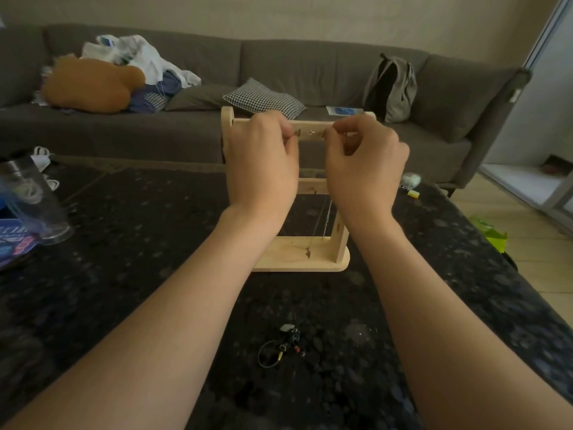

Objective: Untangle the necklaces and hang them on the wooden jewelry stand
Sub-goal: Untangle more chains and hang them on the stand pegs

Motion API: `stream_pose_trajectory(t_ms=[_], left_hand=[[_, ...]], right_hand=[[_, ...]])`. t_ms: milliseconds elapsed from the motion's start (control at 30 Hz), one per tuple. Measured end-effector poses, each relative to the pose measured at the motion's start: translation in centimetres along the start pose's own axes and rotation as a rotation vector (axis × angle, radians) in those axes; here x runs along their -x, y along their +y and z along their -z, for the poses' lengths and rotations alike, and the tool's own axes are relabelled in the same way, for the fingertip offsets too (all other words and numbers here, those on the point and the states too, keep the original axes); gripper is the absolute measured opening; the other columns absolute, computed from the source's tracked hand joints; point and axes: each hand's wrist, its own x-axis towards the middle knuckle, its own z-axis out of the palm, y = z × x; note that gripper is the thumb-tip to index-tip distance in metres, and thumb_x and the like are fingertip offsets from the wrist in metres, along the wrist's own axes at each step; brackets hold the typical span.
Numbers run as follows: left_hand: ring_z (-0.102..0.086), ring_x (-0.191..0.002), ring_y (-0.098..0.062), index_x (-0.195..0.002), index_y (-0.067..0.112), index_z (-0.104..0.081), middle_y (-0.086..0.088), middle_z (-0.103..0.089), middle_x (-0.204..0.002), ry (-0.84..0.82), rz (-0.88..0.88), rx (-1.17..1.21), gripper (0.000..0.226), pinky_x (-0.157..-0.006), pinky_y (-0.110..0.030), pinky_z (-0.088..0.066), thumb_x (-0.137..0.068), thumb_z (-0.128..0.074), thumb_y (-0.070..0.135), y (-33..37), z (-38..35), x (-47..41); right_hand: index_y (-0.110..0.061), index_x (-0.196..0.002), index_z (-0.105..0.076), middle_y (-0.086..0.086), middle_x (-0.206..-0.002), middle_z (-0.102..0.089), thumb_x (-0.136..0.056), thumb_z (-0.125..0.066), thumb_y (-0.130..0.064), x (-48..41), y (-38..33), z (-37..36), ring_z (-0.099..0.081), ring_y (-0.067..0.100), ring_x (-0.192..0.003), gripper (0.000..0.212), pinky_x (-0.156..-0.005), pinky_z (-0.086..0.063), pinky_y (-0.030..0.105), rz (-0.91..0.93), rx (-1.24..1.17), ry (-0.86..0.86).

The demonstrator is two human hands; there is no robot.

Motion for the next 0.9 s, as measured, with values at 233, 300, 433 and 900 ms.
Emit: stream_pose_trajectory(t_ms=[233,300,433,900], left_hand=[[-0.074,-0.089,-0.008,-0.108,0.018,-0.079,0.006,-0.078,-0.096,-0.094,0.121,0.069,0.012,-0.081,-0.014,-0.055,-0.097,-0.08,0.017,-1.1,-0.6,2.0],[-0.073,-0.085,-0.005,-0.108,0.019,-0.08,0.008,-0.078,-0.094,-0.131,0.15,0.085,0.012,-0.078,-0.008,-0.049,-0.096,-0.081,0.017,-1.2,-0.6,2.4],[-0.072,-0.087,-0.002,-0.109,0.023,-0.079,0.014,-0.075,-0.092,-0.245,0.241,0.143,0.011,-0.081,-0.021,-0.058,-0.098,-0.079,0.02,-1.6,-0.5,3.0],[-0.07,-0.09,0.001,-0.114,0.021,-0.079,0.01,-0.076,-0.102,-0.276,0.354,0.251,0.013,-0.076,-0.01,-0.048,-0.103,-0.073,0.021,-2.9,0.8,3.8]], right_hand=[[-0.019,-0.12,-0.062,-0.01,-0.088,-0.072,-0.101,-0.071,-0.024,1.7,0.1,0.6,-0.071,0.011,-0.08,0.022,-0.082,-0.054,0.013,0.085,-0.008,-0.097],[-0.02,-0.118,-0.059,-0.01,-0.091,-0.071,-0.101,-0.072,-0.023,1.9,0.1,0.9,-0.069,0.01,-0.083,0.022,-0.076,-0.059,0.031,0.085,0.006,-0.141],[-0.022,-0.108,-0.063,-0.016,-0.092,-0.063,-0.101,-0.07,-0.022,2.1,0.4,1.4,-0.054,0.004,-0.085,0.01,-0.07,-0.035,0.013,0.052,0.049,-0.242],[-0.029,-0.097,-0.061,-0.013,-0.093,-0.065,-0.1,-0.071,-0.02,3.0,0.2,1.6,-0.058,0.015,-0.099,0.014,-0.07,-0.029,0.012,-0.035,0.073,-0.324]])
